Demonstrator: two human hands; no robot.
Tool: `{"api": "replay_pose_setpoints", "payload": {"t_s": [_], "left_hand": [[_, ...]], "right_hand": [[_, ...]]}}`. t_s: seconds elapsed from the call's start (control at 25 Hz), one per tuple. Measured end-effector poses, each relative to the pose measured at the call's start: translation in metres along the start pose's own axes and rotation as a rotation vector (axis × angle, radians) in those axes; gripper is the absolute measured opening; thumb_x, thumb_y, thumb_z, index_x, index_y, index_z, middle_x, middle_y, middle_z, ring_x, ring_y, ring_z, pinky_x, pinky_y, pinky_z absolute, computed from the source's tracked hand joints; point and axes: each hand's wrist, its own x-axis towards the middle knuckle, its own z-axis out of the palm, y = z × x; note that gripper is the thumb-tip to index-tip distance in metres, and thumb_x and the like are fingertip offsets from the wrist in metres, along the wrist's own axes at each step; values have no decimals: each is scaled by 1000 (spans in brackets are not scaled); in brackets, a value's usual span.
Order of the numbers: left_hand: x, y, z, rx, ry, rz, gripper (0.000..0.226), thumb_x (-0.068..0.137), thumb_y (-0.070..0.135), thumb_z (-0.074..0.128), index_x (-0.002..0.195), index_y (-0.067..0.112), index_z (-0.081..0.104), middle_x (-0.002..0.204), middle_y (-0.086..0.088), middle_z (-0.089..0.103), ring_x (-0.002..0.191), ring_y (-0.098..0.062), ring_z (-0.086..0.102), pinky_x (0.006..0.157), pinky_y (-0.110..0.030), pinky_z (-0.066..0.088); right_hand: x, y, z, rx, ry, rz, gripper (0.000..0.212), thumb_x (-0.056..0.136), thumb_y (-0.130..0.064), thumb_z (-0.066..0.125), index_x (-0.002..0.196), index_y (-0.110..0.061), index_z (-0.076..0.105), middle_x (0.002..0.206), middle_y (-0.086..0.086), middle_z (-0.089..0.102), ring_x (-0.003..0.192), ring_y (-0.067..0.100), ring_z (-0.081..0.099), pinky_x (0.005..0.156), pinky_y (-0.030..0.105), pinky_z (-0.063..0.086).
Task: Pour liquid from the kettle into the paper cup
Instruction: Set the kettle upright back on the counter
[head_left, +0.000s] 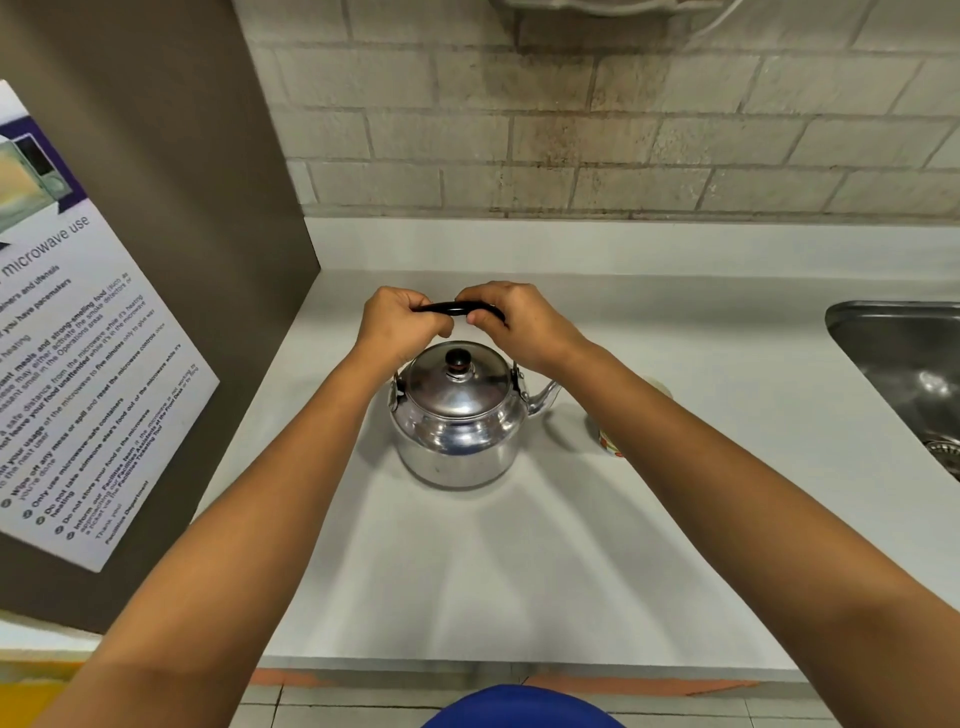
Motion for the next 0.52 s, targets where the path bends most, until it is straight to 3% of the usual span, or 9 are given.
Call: {"api": "replay_pose_setpoints", "payload": {"t_s": [0.28,0.52], "left_hand": [[6,-12,3,21,-16,-31,27,56,8,70,38,21,53,23,13,35,25,-3,31,28,-7,22],[9,-18,3,8,-20,-2,25,58,7,69,42,20,55,24,15,38,25,-1,34,29,-8,26]], "right_hand": [[3,4,9,-10,-15,6,27,91,-9,50,115,-7,62,107,18,66,94,27,57,78,26,39],[4,6,14,3,10,20,27,91,-10,50,115,-8,62,104,18,65,87,19,53,76,23,37]]}}
